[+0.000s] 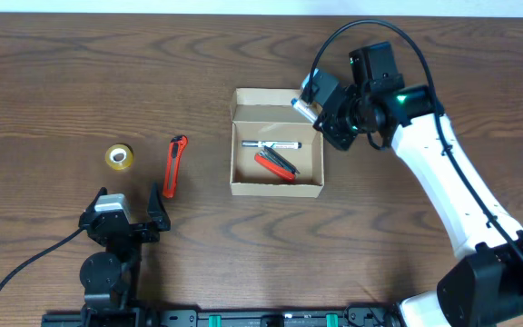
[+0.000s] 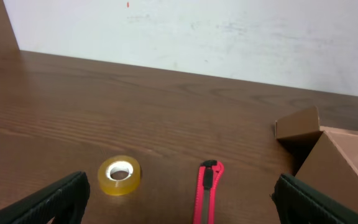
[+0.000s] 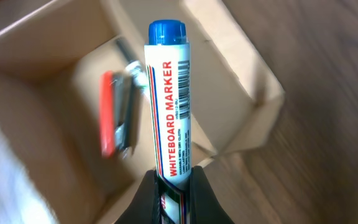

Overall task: Pack container
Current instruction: 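Carry the blue-capped marker into the box and release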

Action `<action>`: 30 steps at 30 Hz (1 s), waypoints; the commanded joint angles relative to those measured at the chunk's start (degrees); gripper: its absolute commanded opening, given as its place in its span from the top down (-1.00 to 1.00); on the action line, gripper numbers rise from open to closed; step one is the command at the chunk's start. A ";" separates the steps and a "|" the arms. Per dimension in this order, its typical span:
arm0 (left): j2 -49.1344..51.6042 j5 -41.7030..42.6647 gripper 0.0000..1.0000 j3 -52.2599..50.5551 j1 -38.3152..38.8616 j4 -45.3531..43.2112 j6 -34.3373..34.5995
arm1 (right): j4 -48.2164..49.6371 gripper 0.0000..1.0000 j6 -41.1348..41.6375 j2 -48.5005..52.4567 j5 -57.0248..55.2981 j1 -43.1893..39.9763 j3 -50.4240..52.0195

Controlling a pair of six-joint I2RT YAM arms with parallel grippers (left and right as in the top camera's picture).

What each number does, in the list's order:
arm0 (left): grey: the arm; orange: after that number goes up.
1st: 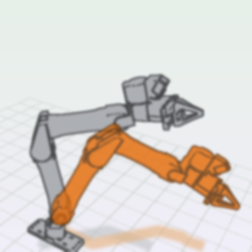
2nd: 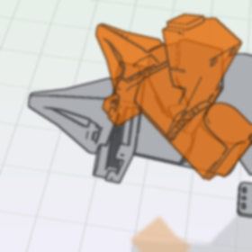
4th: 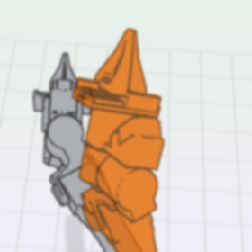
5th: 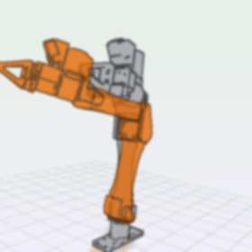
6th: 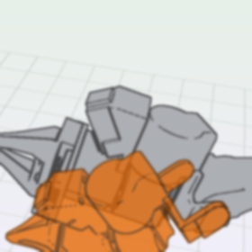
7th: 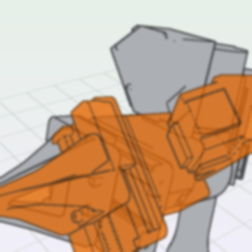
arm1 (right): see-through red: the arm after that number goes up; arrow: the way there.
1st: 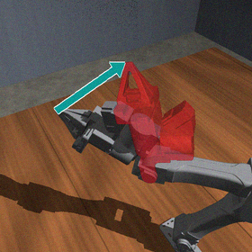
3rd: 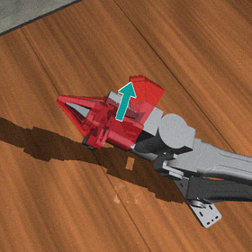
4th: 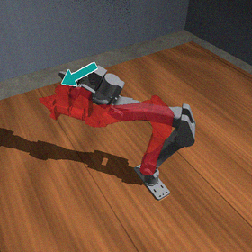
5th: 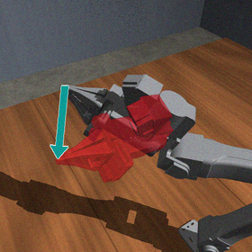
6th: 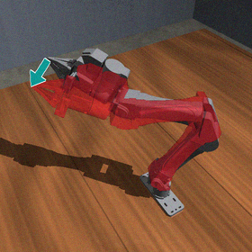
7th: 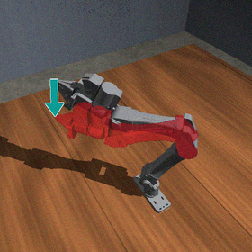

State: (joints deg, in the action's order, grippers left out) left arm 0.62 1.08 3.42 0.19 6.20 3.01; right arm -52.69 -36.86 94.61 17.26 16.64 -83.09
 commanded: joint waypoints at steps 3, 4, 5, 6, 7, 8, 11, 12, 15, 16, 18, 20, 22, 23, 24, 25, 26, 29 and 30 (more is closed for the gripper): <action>-0.35 0.00 -0.91 -1.62 0.22 1.29 0.46 | -9.01 0.99 -15.56 -0.96 4.13 1.11 -10.14; -0.35 0.00 -0.90 -1.62 0.22 1.29 0.46 | -10.60 0.98 -16.31 -0.96 3.72 1.66 -11.52; -0.37 0.00 -0.90 -1.62 0.22 1.29 0.46 | -11.85 0.99 -16.87 -0.94 2.99 2.34 -12.74; -0.35 0.00 -0.90 -1.62 0.22 1.29 0.46 | -12.57 0.98 -17.07 -0.90 2.10 3.04 -13.55; -0.35 0.02 -0.90 -1.62 0.22 1.29 0.46 | -12.83 0.99 -17.25 -0.81 1.27 3.74 -13.99; -0.35 0.00 -0.90 -1.62 0.22 1.29 0.46 | -12.76 0.99 -17.51 -0.61 0.70 4.35 -14.05; -0.37 0.00 -0.90 -1.62 0.22 1.29 0.46 | -13.07 0.99 -18.56 1.11 0.76 6.34 -14.08; -0.37 0.00 -0.91 -1.62 0.22 1.29 0.46 | -13.22 0.98 -18.75 1.95 0.74 6.97 -14.08; -0.37 0.02 -0.90 -1.62 0.22 1.29 0.48 | -13.35 0.98 -19.19 4.98 0.63 8.98 -14.10; -0.35 0.02 -0.90 -1.62 0.22 1.27 0.48 | -13.33 0.98 -19.19 6.10 0.55 9.62 -14.10; -0.35 0.02 -0.90 -1.62 0.22 1.27 0.48 | -13.27 0.98 -19.21 8.46 0.52 10.69 -14.10; -0.35 0.04 -0.91 -1.62 0.22 1.27 0.48 | -12.92 0.98 -19.34 10.47 0.31 11.21 -14.10; -0.37 0.02 -0.90 -1.62 0.22 1.29 0.48 | -12.50 0.98 -19.34 12.22 0.31 11.23 -14.10; -0.35 0.04 -0.90 -1.62 0.22 1.29 0.48 | -12.50 0.98 -19.34 12.87 0.33 11.23 -14.10; -0.35 0.02 -0.90 -1.62 0.22 1.29 0.48 | -12.44 0.98 -19.34 13.64 0.31 11.19 -14.10; -0.35 0.02 -0.91 -1.62 0.22 1.29 0.48 | -12.46 0.98 -19.34 14.36 0.33 11.15 -14.10; -0.35 0.02 -0.90 -1.62 0.22 1.29 0.48 | -12.61 0.98 -19.34 15.08 0.31 11.10 -14.10; -0.37 0.02 -0.91 -1.62 0.22 1.29 0.48 | -12.92 0.98 -19.34 17.09 0.31 11.08 -14.10; -0.35 0.02 -0.90 -1.62 0.22 1.27 0.48 | -12.96 0.98 -19.34 17.99 0.31 11.06 -14.10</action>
State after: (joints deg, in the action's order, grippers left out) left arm 0.62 1.08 3.42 0.19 6.20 3.03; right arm -65.41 -55.11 110.56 17.28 27.66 -96.60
